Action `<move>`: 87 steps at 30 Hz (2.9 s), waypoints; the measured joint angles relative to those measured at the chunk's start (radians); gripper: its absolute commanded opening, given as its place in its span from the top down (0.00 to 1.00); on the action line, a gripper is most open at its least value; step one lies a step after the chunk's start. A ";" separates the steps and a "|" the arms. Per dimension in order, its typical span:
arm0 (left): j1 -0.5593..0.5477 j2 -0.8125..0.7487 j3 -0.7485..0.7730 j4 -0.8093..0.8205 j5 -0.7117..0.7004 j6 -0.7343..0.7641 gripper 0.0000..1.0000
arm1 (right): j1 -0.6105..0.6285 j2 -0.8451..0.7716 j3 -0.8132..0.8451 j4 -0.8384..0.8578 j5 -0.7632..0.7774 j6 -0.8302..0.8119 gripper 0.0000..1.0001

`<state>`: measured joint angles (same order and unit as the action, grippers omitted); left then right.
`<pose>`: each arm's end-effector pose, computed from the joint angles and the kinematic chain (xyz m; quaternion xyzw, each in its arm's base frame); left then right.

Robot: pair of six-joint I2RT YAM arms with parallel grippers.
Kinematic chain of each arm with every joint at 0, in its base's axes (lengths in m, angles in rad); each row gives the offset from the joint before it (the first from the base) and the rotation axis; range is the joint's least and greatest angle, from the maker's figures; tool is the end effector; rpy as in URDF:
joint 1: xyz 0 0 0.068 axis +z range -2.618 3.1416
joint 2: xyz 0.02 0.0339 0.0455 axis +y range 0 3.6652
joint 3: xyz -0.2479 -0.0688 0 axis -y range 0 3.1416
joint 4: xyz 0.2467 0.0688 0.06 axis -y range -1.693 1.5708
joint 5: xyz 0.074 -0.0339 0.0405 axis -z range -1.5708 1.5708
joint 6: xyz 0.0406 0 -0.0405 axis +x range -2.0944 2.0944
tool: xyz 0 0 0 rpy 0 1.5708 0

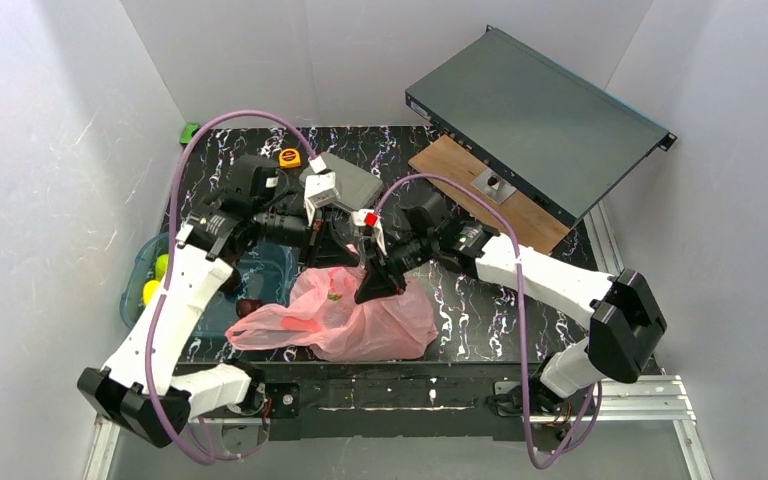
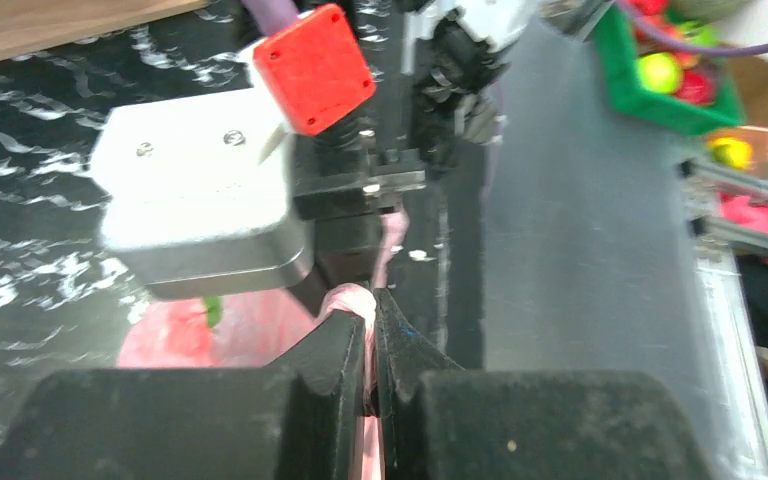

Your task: Place the fake fruits into the plastic bag and tie a complex knot

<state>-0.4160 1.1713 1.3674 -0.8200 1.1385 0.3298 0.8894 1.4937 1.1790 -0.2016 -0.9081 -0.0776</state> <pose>0.1934 -0.1257 0.3956 0.5020 0.6086 -0.4958 0.3630 0.1894 0.2843 0.2925 -0.5564 0.5850 0.5268 0.2658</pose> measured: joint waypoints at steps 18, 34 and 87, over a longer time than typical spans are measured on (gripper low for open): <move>0.254 -0.108 -0.003 -0.180 -0.520 -0.194 0.02 | -0.095 -0.138 -0.170 -0.040 0.382 -0.088 0.99; 0.029 -0.101 -0.286 -0.319 -0.578 -0.369 0.02 | -0.108 -0.269 -0.241 -0.119 0.525 -0.082 0.99; 0.572 0.126 0.054 -0.444 -0.539 -0.154 0.02 | -0.057 0.268 0.001 -0.385 0.476 -0.132 0.99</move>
<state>0.1562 1.2968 1.4216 -1.2636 0.5999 0.1757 0.8326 1.7618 1.1801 -0.5861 -0.4324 -0.2096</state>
